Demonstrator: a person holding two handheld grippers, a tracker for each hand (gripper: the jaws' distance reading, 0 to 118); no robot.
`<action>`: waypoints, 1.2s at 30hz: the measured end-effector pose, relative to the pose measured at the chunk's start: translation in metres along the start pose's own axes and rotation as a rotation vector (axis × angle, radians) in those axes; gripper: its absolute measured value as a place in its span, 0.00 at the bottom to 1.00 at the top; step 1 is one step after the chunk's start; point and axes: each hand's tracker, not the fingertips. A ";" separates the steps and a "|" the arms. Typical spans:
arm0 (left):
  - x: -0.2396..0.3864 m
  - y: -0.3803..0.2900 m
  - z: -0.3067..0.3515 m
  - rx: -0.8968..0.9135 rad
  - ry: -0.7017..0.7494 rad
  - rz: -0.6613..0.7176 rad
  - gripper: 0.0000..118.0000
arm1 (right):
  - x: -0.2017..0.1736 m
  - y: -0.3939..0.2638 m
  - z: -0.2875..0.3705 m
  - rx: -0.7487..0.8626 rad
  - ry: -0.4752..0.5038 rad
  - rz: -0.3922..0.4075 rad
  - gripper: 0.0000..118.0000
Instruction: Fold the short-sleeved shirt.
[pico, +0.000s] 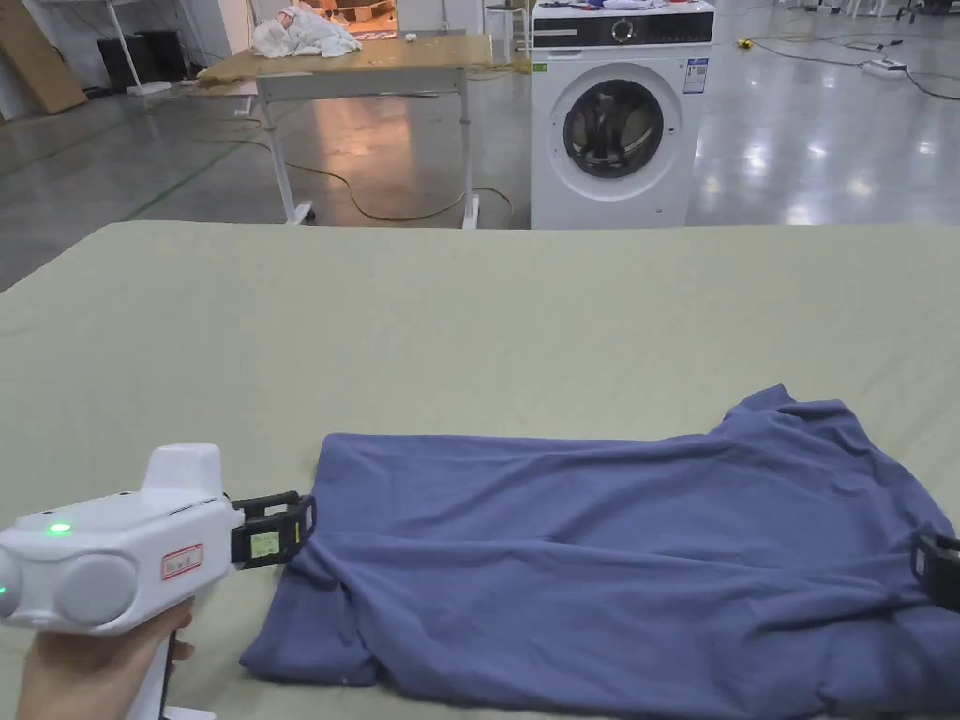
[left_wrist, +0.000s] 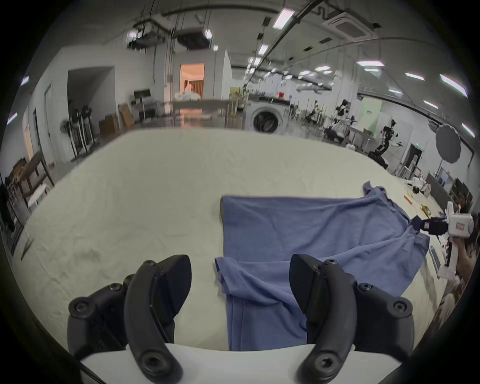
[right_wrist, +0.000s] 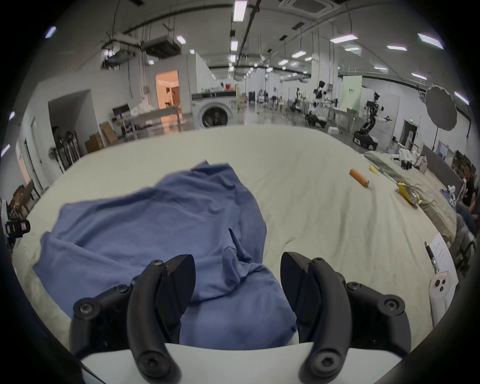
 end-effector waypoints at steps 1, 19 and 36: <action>0.002 -0.001 0.019 0.052 0.004 -0.018 0.69 | 0.000 -0.004 0.015 0.042 0.033 -0.029 0.61; 0.107 -0.091 0.220 0.409 0.026 -0.126 0.24 | -0.052 -0.093 0.200 0.282 0.204 0.085 0.11; 0.074 -0.096 0.176 0.265 -0.108 -0.004 0.11 | -0.068 -0.110 0.204 0.261 0.264 0.084 0.00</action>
